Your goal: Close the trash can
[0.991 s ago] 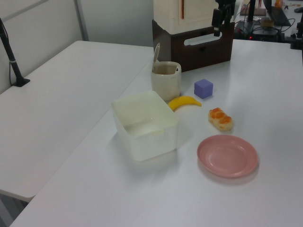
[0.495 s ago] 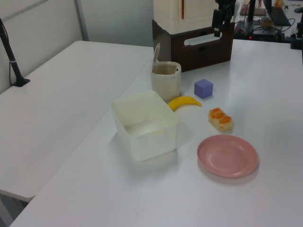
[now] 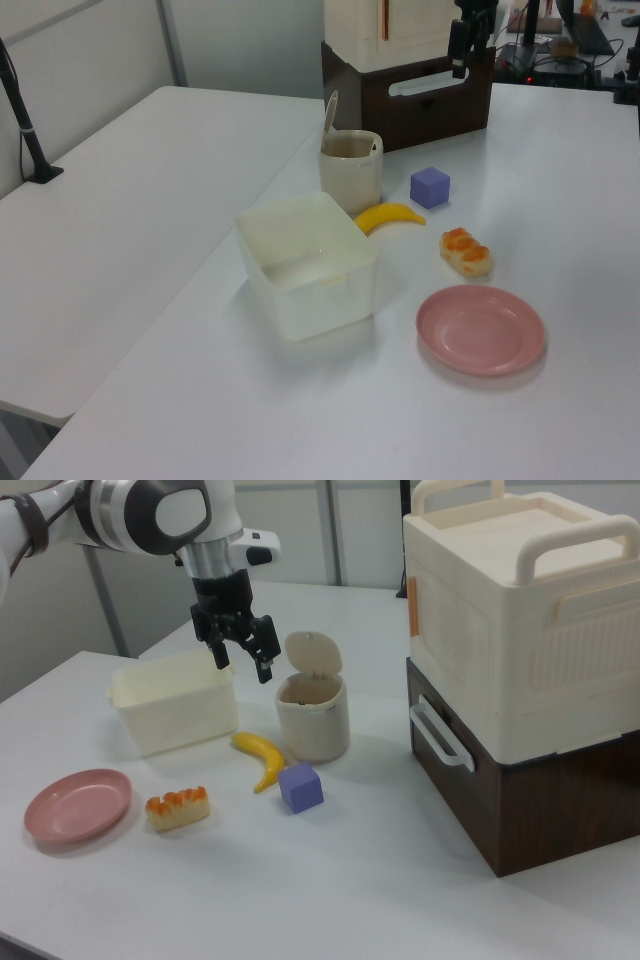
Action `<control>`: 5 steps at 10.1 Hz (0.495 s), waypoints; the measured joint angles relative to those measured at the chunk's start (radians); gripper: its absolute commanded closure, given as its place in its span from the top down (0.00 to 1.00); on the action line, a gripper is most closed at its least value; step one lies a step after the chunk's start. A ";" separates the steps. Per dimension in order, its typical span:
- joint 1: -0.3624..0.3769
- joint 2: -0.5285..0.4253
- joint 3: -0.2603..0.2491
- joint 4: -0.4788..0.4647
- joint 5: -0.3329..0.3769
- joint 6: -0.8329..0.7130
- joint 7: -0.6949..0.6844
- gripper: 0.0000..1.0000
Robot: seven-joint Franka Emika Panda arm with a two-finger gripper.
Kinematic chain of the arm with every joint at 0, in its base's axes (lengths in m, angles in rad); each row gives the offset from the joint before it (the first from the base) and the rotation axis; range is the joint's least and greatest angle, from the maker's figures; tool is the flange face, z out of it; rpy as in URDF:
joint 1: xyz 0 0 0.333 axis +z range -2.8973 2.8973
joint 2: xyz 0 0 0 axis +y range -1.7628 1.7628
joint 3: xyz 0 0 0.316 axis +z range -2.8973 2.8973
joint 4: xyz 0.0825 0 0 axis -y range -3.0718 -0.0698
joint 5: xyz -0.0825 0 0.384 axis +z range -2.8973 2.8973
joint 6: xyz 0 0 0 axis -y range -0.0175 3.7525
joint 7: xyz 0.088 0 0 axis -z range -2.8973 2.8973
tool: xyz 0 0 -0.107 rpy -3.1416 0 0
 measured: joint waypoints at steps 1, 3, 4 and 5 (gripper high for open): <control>0.001 0.000 0.001 0.000 0.000 0.000 -0.002 1.00; 0.001 0.000 0.007 0.000 0.000 0.000 -0.003 1.00; 0.001 0.000 0.009 -0.001 0.000 0.000 -0.003 1.00; 0.001 0.000 0.009 -0.001 0.000 0.000 -0.003 1.00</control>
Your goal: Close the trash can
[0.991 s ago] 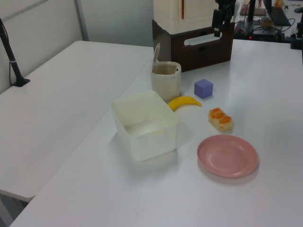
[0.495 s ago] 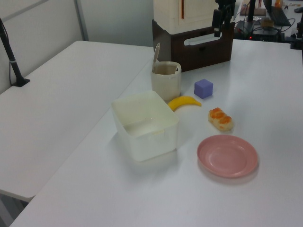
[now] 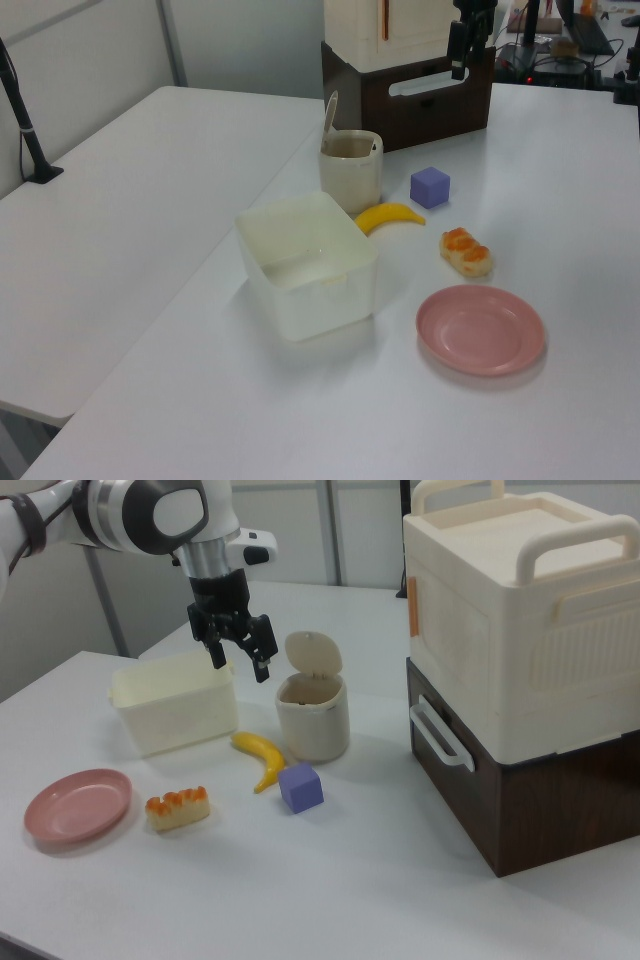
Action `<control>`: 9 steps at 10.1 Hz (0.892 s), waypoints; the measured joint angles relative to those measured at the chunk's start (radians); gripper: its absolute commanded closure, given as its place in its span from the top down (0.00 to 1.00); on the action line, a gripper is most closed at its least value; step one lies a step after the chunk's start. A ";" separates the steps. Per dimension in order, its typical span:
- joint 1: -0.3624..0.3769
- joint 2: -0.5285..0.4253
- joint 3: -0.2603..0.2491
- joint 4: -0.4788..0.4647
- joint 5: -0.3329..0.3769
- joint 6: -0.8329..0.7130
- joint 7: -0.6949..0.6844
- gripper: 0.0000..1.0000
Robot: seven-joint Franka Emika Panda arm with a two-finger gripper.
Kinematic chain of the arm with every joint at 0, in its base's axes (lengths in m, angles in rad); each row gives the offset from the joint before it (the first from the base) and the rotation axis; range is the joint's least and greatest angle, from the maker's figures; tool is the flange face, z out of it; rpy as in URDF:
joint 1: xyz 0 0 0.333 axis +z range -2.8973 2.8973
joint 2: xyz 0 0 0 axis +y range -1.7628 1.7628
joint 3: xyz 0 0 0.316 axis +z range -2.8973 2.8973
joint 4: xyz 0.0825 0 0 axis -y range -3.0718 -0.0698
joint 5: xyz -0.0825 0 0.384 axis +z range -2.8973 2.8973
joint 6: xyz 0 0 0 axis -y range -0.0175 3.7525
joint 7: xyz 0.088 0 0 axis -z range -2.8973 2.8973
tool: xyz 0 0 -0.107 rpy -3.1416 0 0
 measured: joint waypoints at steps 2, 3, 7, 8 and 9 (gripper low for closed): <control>0.000 0.000 0.000 0.000 0.000 0.000 0.000 1.00; -0.002 0.003 -0.002 0.000 0.000 0.000 0.000 1.00; -0.042 0.034 -0.011 0.000 0.000 0.072 0.000 1.00; -0.052 0.038 -0.012 0.000 0.000 0.084 -0.001 1.00; -0.056 0.040 -0.012 0.000 0.000 0.087 -0.001 1.00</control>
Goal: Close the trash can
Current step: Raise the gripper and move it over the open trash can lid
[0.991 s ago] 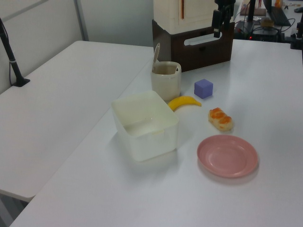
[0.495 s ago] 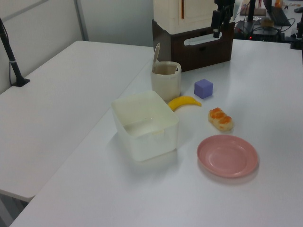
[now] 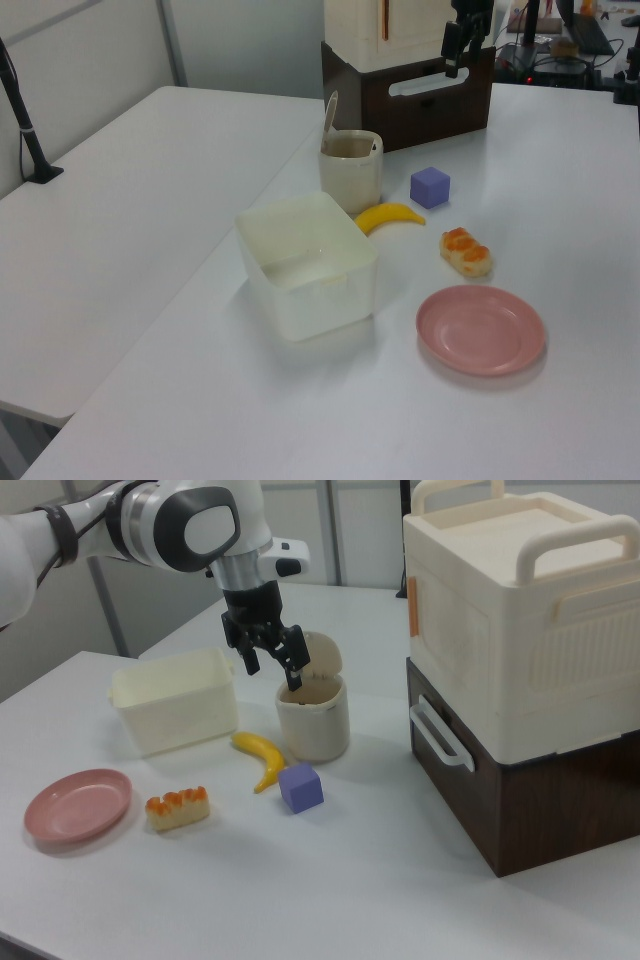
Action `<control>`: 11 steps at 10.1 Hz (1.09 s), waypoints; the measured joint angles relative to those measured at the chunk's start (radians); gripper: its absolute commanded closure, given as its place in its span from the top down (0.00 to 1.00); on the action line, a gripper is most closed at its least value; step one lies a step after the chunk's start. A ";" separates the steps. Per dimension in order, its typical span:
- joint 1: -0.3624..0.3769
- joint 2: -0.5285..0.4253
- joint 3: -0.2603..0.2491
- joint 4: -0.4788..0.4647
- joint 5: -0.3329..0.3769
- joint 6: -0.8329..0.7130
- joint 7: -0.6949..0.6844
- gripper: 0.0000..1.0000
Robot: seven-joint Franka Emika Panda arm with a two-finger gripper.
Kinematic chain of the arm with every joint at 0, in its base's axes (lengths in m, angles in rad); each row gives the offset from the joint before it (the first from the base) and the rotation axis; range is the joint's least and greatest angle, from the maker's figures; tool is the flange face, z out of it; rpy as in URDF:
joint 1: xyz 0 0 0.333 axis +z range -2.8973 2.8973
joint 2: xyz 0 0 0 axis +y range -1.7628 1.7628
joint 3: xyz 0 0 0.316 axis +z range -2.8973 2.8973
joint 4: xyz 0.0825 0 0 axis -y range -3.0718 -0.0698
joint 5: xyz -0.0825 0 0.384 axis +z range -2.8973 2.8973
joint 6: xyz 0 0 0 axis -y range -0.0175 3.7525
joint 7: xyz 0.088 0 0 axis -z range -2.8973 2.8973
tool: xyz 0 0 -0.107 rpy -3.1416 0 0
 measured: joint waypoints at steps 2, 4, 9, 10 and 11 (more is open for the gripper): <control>0.000 0.000 0.000 0.001 0.000 0.000 0.000 1.00; 0.005 0.000 0.006 0.001 0.000 0.000 0.000 1.00; 0.046 -0.003 0.017 0.002 0.000 -0.033 0.000 1.00; 0.058 -0.003 0.017 0.002 0.000 -0.034 0.000 1.00; 0.061 -0.003 0.017 0.002 0.000 -0.034 0.000 1.00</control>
